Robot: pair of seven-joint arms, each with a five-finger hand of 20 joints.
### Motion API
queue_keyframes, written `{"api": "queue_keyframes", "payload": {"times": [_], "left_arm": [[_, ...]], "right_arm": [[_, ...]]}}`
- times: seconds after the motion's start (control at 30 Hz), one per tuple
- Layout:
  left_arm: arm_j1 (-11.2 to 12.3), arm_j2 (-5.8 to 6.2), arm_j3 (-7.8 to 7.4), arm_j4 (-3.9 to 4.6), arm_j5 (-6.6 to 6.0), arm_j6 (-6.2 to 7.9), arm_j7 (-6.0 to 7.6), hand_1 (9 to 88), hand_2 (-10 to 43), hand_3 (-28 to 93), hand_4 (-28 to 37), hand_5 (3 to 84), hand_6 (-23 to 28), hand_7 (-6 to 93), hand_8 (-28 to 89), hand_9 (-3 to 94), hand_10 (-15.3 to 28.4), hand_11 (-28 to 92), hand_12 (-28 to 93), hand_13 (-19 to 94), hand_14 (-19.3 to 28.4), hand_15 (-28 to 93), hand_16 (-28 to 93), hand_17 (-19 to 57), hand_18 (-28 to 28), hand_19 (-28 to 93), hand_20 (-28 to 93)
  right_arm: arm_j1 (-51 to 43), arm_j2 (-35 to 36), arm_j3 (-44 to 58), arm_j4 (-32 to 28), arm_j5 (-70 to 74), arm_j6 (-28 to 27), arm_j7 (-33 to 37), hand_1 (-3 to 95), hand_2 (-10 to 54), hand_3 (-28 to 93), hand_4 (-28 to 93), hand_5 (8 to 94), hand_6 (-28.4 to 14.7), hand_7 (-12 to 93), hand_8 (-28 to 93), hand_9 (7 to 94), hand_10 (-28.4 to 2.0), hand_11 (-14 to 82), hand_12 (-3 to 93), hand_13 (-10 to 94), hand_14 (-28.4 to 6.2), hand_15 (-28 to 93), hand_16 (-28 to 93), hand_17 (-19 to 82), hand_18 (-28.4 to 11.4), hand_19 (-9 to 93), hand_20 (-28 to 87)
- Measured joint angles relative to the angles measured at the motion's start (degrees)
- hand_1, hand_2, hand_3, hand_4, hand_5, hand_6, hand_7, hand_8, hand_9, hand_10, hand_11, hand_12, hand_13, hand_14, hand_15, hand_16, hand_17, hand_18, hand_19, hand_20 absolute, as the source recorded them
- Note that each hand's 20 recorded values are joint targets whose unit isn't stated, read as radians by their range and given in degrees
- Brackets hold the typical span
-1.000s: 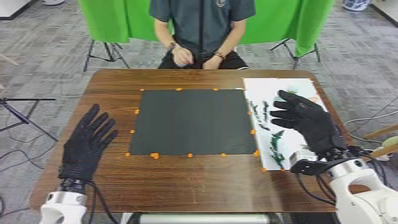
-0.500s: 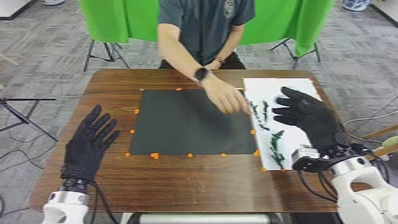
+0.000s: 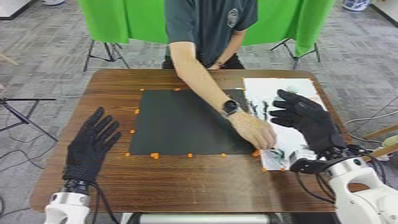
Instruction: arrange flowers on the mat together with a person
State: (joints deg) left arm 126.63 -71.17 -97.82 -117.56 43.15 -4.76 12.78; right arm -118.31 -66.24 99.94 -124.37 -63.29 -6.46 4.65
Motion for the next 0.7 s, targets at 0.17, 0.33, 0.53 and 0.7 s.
{"api": "queue_keyframes", "payload": {"times": [0.17, 0.33, 0.53, 0.7], "left_arm": [[0.0, 0.2, -0.15, 0.0, 0.05, -0.03, 0.06, 26.7, -1.3, 68, -26.1, 24.0, 1.2, 19.8, -11, 18.3, 10.0, 20, 17, 17, 11.5, 16, 6, -12.5, 20.0, 39, 12], [0.2, 0.4, -0.36, -0.06, 0.02, -0.07, -0.03, 26.7, -1.1, 68, -26.3, 24.2, 1.2, 19.6, -11, 18.3, 10.0, 20, 17, 17, 11.6, 16, 6, -12.5, 20.0, 39, 12], [-0.2, 0.32, -0.34, 0.06, 0.18, -0.68, -0.31, 26.7, -1.1, 68, -26.3, 24.2, 1.2, 19.7, -11, 18.5, 10.1, 20, 17, 17, 11.7, 16, 6, -12.6, 20.0, 39, 12], [0.3, 0.15, -0.55, -0.12, 0.1, -0.67, -0.44, 26.7, -1.1, 68, -26.4, 24.3, 1.3, 19.6, -11, 18.7, 10.3, 20, 17, 16, 11.6, 15, 6, -12.7, 19.9, 39, 12]], "right_arm": [[0.1, 0.1, 0.6, 0.0, -0.1, -0.1, 0.1, 15.1, 7.6, 86, -23, 37.9, -6.2, 13, -9, 38.5, -14.9, 13.5, 22.7, 34, -14.4, 27, 24, 8, -22.6, 49, 28], [0.2, 0.1, 0.6, 0.0, -0.1, -0.1, 0.2, 15.1, 7.5, 86, -23, 37.9, -6.2, 13, -9, 38.5, -14.8, 13.5, 22.7, 34, -14.4, 27, 24, 8, -22.6, 49, 28], [-0.5, 0.5, 1.1, -0.2, 0.2, 0.2, 0.3, 15.0, 7.6, 86, -23, 37.9, -6.2, 13, -9, 38.5, -14.9, 13.5, 22.7, 34, -14.5, 27, 24, 8, -22.6, 49, 28], [-0.5, 0.2, 1.0, -0.1, 0.1, -0.1, 0.3, 15.1, 7.6, 85, -23, 37.9, -6.2, 13, -9, 38.5, -14.9, 13.5, 22.7, 35, -14.5, 27, 24, 8, -22.6, 49, 28]]}}
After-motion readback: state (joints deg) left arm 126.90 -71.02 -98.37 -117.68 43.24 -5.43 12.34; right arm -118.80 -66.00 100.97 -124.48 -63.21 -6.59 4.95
